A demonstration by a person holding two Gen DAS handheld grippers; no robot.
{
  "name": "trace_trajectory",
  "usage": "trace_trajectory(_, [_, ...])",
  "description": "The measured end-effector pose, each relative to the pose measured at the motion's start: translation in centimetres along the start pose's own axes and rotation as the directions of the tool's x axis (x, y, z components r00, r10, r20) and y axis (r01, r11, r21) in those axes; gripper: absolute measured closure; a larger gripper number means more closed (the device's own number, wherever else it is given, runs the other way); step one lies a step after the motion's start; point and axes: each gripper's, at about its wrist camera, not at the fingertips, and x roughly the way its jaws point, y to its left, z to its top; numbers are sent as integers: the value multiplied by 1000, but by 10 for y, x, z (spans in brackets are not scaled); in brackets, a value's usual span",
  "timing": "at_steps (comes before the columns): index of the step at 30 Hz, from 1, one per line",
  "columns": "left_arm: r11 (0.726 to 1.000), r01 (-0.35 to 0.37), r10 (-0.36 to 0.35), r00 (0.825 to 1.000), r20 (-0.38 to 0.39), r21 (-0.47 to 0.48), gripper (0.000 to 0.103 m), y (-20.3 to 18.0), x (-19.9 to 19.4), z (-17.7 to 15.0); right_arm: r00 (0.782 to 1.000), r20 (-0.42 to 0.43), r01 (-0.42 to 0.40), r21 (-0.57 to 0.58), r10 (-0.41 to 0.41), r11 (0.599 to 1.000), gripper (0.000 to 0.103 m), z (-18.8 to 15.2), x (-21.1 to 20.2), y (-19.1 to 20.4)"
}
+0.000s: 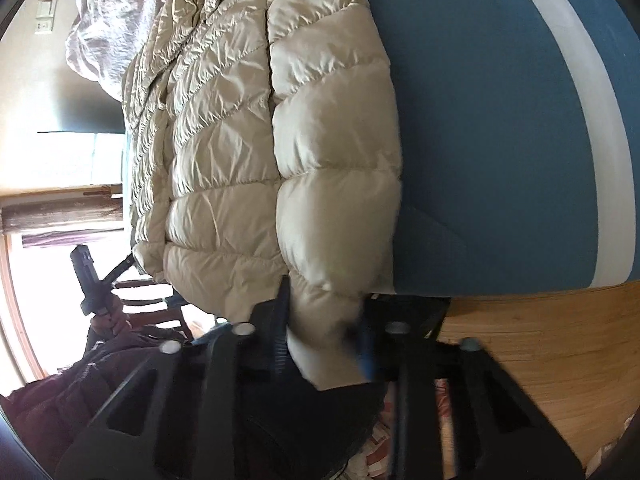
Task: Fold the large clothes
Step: 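Grasp the coat hem with both grippers and lift it, then fold the held hem toward the collar with both grippers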
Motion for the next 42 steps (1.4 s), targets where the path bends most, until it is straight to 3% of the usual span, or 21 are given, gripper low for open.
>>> trace_trajectory(3, [1000, -11, 11, 1000, 13, 4, 90, -1, -5, 3, 999, 31, 12, -38, -11, 999, 91, 3, -5, 9])
trace_trajectory(6, [1000, -18, 17, 999, 45, 12, 97, -4, -16, 9, 996, 75, 45, -77, -39, 996, 94, 10, -16, 21])
trace_trajectory(11, [998, -52, 48, 990, 133, 22, 98, -11, -41, 31, 979, 185, 117, -155, -87, 981, 94, 29, -41, 51])
trace_trajectory(21, [991, -134, 123, 952, 280, 19, 98, -23, -73, 97, 895, 404, 314, -277, -186, 908, 94, 77, -82, 111])
trace_trajectory(31, [982, -185, 157, 910, 385, 38, 98, -43, -90, 171, 843, 485, 394, -263, -232, 881, 94, 127, -95, 139])
trace_trajectory(42, [976, -210, 167, 879, 447, 49, 98, -59, -90, 243, 803, 540, 419, -209, -252, 884, 94, 191, -109, 151])
